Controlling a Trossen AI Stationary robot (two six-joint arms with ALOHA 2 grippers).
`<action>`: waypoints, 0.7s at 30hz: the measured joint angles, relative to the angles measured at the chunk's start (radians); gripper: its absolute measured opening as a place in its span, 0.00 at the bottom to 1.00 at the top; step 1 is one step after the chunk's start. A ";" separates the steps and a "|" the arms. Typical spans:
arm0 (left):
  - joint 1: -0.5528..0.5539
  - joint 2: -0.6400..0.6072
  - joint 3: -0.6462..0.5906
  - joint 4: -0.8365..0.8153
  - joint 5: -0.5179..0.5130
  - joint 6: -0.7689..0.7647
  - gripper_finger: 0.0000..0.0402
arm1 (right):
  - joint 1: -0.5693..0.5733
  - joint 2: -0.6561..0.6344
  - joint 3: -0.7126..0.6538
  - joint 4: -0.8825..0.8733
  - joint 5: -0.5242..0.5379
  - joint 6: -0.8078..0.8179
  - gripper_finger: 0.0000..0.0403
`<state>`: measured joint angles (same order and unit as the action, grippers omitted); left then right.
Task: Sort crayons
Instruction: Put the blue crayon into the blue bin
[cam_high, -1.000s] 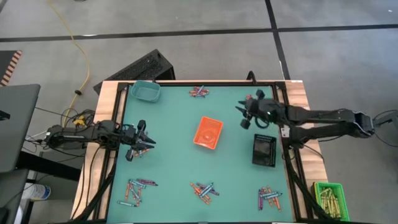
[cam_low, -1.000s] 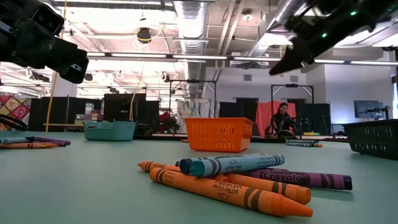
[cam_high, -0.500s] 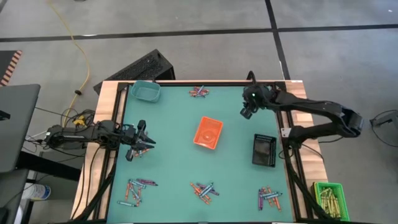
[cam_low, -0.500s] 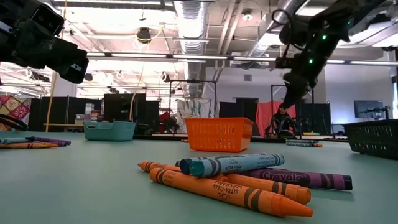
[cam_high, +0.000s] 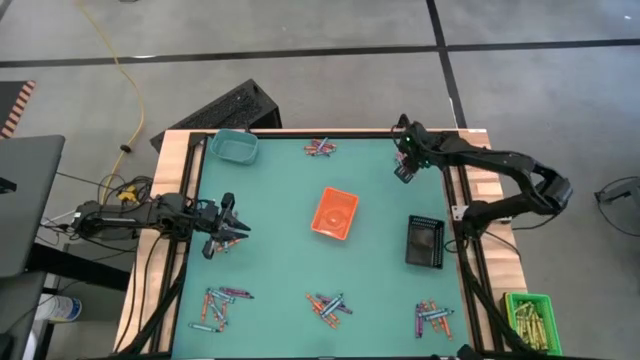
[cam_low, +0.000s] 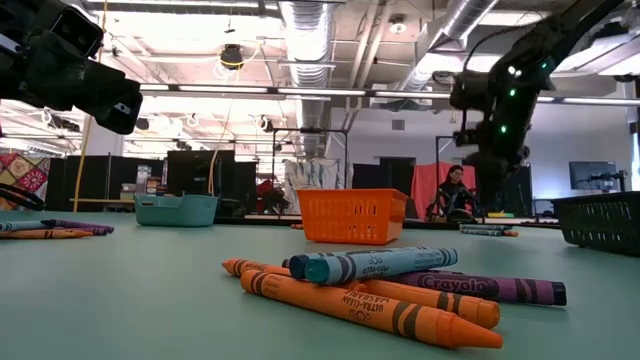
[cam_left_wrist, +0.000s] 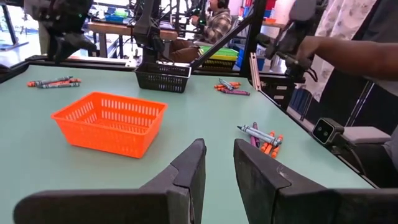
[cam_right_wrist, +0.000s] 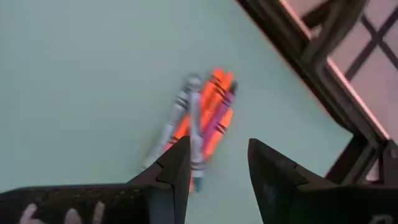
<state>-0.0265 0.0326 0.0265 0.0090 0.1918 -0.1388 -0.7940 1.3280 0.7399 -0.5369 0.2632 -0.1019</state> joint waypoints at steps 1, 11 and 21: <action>0.000 0.000 0.000 0.000 0.000 0.000 0.18 | -0.013 0.020 0.000 -0.001 0.000 -0.005 0.38; 0.000 0.000 0.000 0.000 -0.002 0.000 0.18 | -0.088 0.133 0.000 0.027 -0.032 -0.066 0.34; 0.000 0.000 0.000 0.000 -0.001 0.000 0.18 | -0.083 0.132 0.002 0.037 -0.058 -0.068 0.33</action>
<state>-0.0269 0.0326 0.0265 0.0090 0.1905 -0.1387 -0.8769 1.4597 0.7414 -0.4998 0.2051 -0.1695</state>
